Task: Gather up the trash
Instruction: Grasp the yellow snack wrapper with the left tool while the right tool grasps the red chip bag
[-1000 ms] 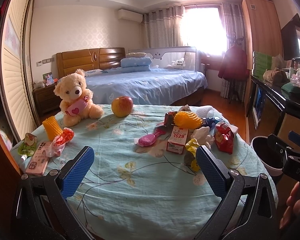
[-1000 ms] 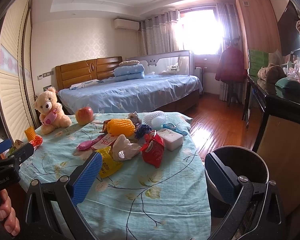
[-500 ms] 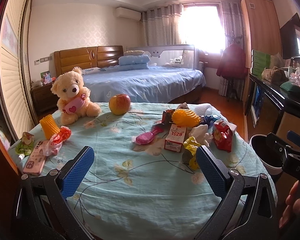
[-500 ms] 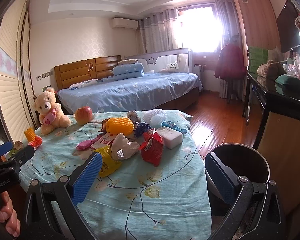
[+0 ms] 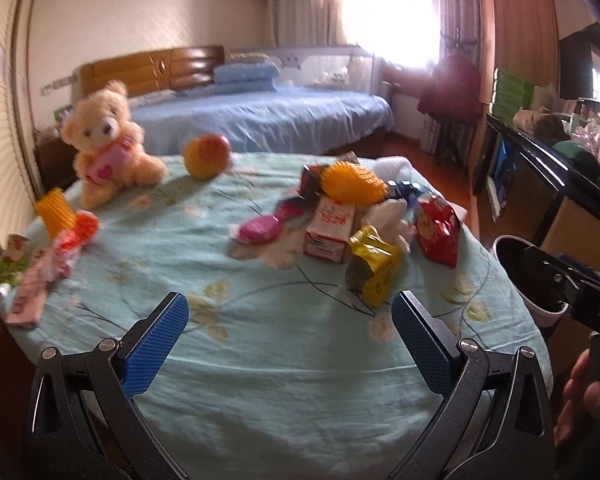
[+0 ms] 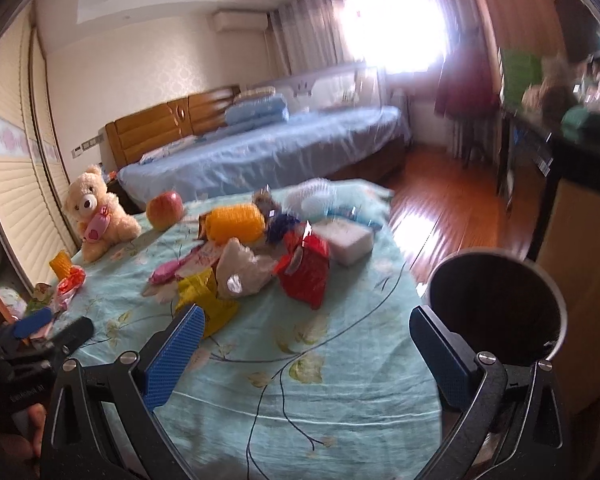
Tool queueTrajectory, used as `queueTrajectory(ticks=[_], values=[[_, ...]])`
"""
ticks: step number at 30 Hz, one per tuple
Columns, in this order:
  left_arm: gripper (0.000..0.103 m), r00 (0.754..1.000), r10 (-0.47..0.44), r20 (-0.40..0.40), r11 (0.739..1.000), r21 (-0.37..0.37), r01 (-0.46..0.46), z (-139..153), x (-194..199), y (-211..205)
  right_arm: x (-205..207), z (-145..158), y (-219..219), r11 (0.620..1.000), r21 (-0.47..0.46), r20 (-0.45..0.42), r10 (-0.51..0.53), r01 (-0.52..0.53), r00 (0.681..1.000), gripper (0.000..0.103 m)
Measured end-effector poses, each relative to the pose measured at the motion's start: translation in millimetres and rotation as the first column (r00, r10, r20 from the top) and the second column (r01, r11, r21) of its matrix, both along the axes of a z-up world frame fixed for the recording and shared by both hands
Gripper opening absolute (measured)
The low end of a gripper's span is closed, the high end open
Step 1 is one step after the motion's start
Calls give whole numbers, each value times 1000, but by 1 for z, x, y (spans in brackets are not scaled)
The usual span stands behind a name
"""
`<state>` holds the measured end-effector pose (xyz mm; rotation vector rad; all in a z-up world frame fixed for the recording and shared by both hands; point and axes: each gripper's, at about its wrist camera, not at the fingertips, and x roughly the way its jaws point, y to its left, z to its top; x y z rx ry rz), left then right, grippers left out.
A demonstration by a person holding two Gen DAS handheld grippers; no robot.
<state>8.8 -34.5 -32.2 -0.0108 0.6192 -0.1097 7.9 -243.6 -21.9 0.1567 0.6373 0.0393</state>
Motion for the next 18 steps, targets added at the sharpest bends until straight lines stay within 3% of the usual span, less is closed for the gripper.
queueTrajectory(ticks=[6, 10, 13, 18], values=[[102, 993, -82, -86, 996, -36, 79, -19, 28, -19, 35, -19, -8, 999, 34, -110, 40, -37, 993, 98], [93, 983, -120, -138, 992, -39, 116, -32, 50, -34, 59, -29, -16, 996, 81, -168, 56, -43, 984, 83], [89, 976, -144, -165, 989, -47, 138, -40, 65, -41, 73, -34, -24, 992, 115, -196, 67, -45, 978, 80], [75, 963, -177, -204, 984, -64, 167, -49, 84, -50, 93, -39, -24, 989, 136, -221, 93, -64, 971, 80]])
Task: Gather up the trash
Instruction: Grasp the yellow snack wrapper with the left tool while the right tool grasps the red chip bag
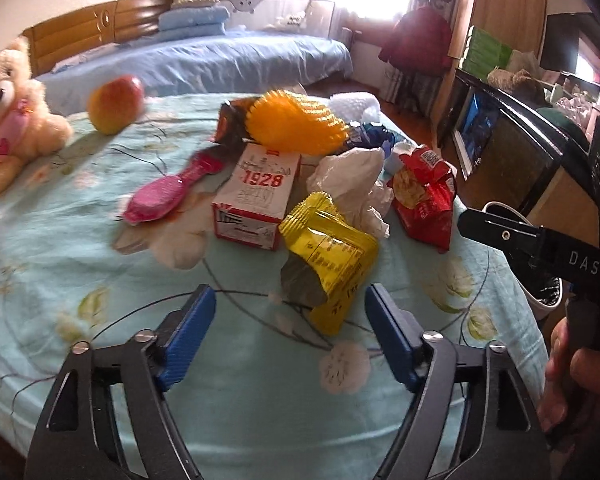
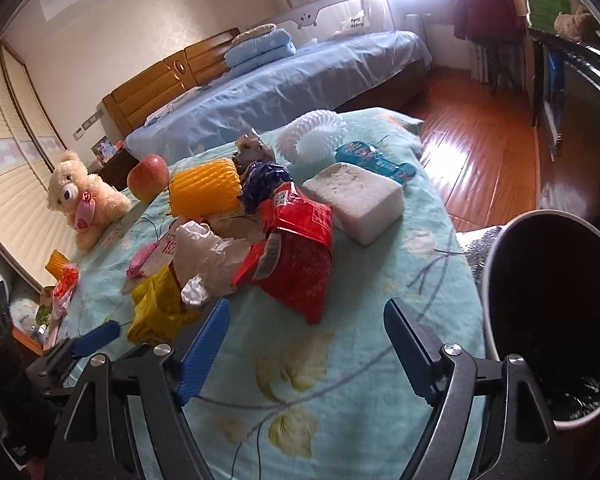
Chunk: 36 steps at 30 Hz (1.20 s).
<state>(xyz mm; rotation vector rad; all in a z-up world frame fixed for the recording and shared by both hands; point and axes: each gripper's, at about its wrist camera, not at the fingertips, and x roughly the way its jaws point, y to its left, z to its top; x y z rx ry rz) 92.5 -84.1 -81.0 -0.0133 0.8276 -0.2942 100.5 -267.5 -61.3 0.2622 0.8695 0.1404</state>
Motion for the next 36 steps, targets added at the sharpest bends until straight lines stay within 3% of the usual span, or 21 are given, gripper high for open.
queueTrajectory(ticks=[3, 9, 10, 11, 12, 13, 16, 17, 36], values=[[64, 999, -23, -29, 1000, -14, 23, -6, 7, -4, 10, -4, 3, 1000, 6, -17, 9, -9, 1000, 81], [21, 995, -87, -52, 994, -76, 83, -10, 7, -6, 32, -20, 6, 999, 32, -67, 20, -18, 998, 80], [14, 994, -93, -55, 993, -83, 88, -9, 7, -5, 32, -21, 6, 999, 36, -67, 21, -19, 998, 78], [8, 994, -97, -57, 992, -91, 92, -9, 7, -5, 32, -22, 7, 999, 38, -65, 25, -23, 998, 65], [8, 993, -101, -60, 990, -101, 95, -9, 6, -3, 32, -23, 8, 999, 35, -69, 31, -29, 997, 44], [7, 993, -99, -62, 990, -108, 92, -9, 5, -1, 31, -23, 8, 999, 37, -73, 36, -33, 997, 30], [6, 994, -96, -51, 989, -114, 90, -6, 2, 4, 24, -21, 9, 998, 31, -57, 47, -46, 997, 15], [6, 994, -95, -48, 990, -114, 89, -6, 1, 5, 21, -20, 10, 998, 22, -51, 53, -51, 997, 5], [4, 989, -151, -4, 980, -132, 149, 9, -25, -8, -37, 6, 3, 998, 6, 19, 65, -66, 998, 1]])
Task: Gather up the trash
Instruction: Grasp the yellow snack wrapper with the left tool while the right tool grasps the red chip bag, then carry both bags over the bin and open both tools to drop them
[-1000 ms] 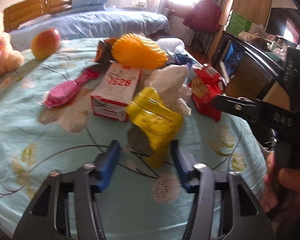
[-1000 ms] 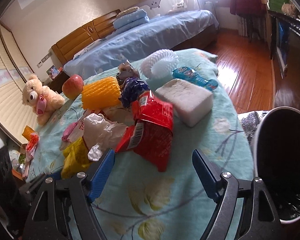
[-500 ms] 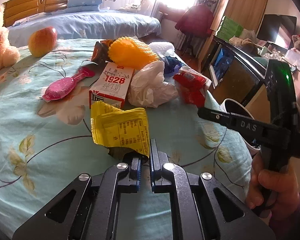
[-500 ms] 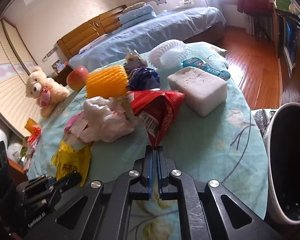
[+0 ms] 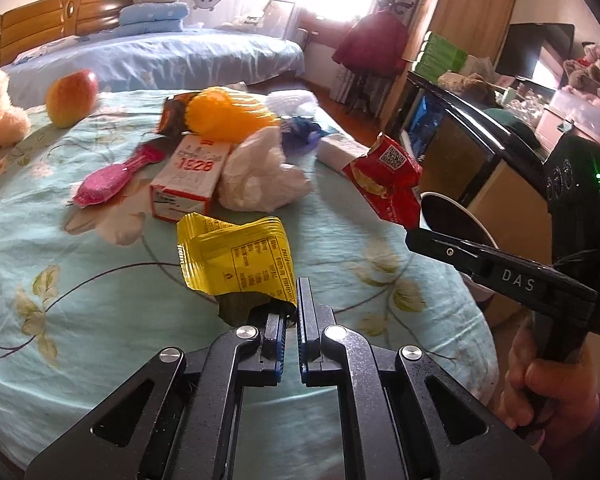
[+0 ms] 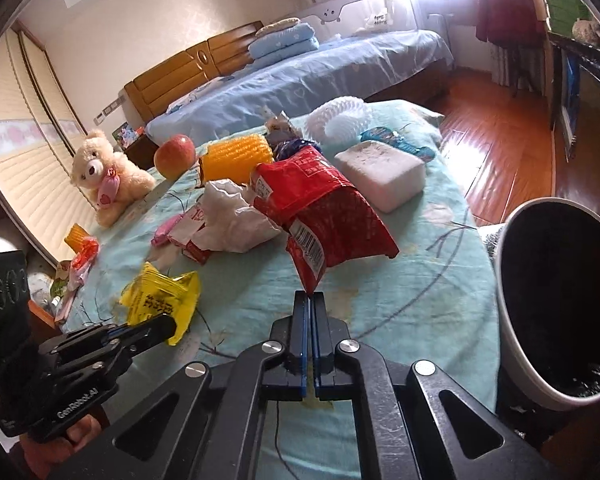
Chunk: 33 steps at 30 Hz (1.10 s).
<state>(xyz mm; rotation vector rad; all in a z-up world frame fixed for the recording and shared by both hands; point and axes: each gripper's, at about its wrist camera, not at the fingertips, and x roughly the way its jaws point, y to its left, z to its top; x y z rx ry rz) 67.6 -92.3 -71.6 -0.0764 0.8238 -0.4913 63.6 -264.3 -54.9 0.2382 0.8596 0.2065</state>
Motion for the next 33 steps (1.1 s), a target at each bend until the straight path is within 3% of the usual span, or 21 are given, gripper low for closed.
queueTrajectory(ticks=[14, 33], values=[[4, 989, -147, 30, 989, 20, 147, 12, -8, -64, -39, 13, -55, 993, -15, 23, -121, 121, 992, 1], [4, 945, -325, 45, 944, 70, 321, 25, 0, -171, -65, 6, -137, 959, -37, -7, -280, 279, 960, 1]])
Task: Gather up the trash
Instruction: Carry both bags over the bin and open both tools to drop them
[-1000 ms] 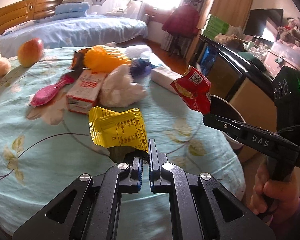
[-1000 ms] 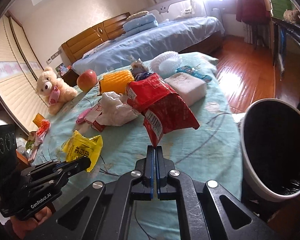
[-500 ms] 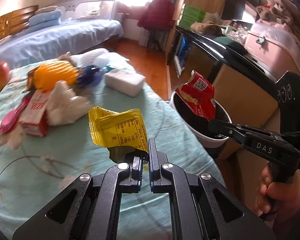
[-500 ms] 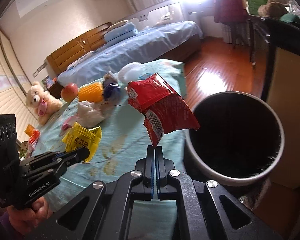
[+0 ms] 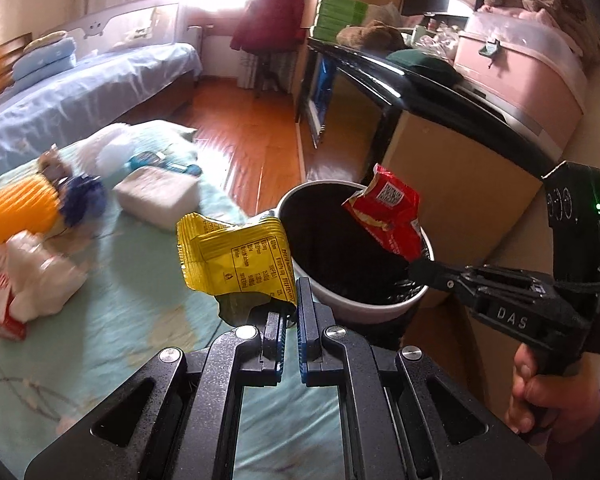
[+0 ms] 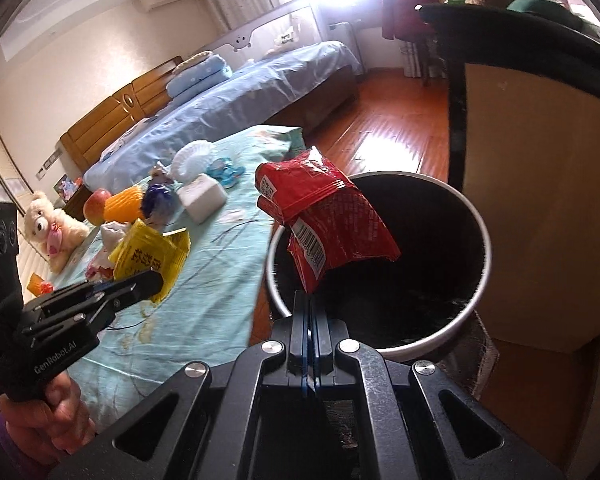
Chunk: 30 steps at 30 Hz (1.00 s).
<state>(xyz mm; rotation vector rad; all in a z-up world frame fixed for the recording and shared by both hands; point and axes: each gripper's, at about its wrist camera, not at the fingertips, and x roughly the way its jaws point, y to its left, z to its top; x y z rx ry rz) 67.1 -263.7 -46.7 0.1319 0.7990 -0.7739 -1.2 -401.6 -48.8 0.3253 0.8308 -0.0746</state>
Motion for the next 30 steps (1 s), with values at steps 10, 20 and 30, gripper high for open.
queueTrajectory(ticks=[10, 20, 30], values=[[4, 997, -65, -30, 998, 25, 66, -7, 13, -50, 5, -12, -31, 999, 36, -36, -30, 32, 999, 1], [4, 993, -90, -75, 995, 40, 93, -18, 27, -79, 14, -18, -51, 998, 44, -50, -41, 43, 998, 1], [4, 988, -104, -113, 992, 54, 110, -28, 36, -93, 18, -23, -68, 997, 59, -72, -53, 57, 996, 1]])
